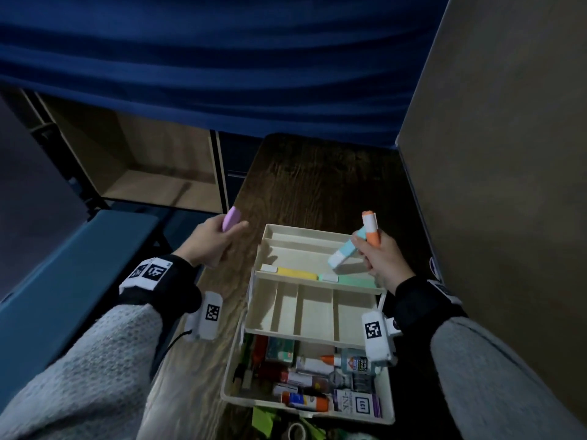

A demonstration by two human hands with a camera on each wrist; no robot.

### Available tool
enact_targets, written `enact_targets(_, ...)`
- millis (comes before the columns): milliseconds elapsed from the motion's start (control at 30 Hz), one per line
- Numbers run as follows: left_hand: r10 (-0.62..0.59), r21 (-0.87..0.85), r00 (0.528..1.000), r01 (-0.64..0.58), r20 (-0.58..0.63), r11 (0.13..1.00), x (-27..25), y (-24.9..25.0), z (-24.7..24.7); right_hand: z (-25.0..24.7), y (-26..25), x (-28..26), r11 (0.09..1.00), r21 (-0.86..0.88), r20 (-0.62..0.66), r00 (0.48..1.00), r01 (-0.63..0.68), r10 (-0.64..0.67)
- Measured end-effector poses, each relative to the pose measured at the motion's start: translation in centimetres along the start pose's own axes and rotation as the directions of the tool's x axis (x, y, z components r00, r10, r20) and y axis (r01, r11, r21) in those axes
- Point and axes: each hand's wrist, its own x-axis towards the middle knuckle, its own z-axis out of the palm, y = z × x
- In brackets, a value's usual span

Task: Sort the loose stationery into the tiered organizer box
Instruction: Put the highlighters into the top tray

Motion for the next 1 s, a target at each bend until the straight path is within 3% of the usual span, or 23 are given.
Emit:
enact_targets(100, -0.033, -0.071, 0.999, 0.031, -0.025, 0.997, 0.1, -0.5, 0.1, -0.8, 0.1, -0.6, 0.993, 0.101, 0.024, 0.998, -0.065, 0.063)
enact_targets(200, -0.072, -0.196, 0.997, 0.076, 0.028, 0.978, 0.1, -0.1, 0.9, -1.2, -0.1, -1.0, 0.989, 0.103, -0.006, 0.994, -0.104, 0.105)
enact_targets(367, -0.015, -0.147, 0.979, 0.045, 0.203, 0.988, 0.0, 1.4, 1.6, -1.4, -0.1, -1.4, 0.992, -0.001, -0.045, 0.991, -0.130, 0.130)
enact_targets(600, 0.162, -0.191, 0.946, -0.110, 0.282, 0.975, -1.8, 3.4, 2.7, -1.6, 0.0, -1.6, 0.992, -0.110, 0.025, 0.998, -0.058, 0.061)
enact_targets(700, 0.138, -0.173, 0.931, -0.082, 0.337, 0.981, -2.1, 3.9, 3.2, -1.5, 0.1, -1.2, 0.965, -0.264, 0.069, 0.998, 0.005, 0.014)
enact_targets(900, 0.038, -0.122, 0.896, 0.018, 0.442, 0.992, -1.6, 5.0, 3.9, -1.5, 0.4, -0.7, 0.802, -0.596, 0.068, 0.998, 0.044, -0.005)
enact_targets(1000, 0.076, -0.090, 0.885, -0.038, 0.460, 0.995, -1.6, 5.7, 4.1, -1.3, 0.5, -1.1, 0.652, -0.754, 0.097, 0.995, 0.082, -0.013)
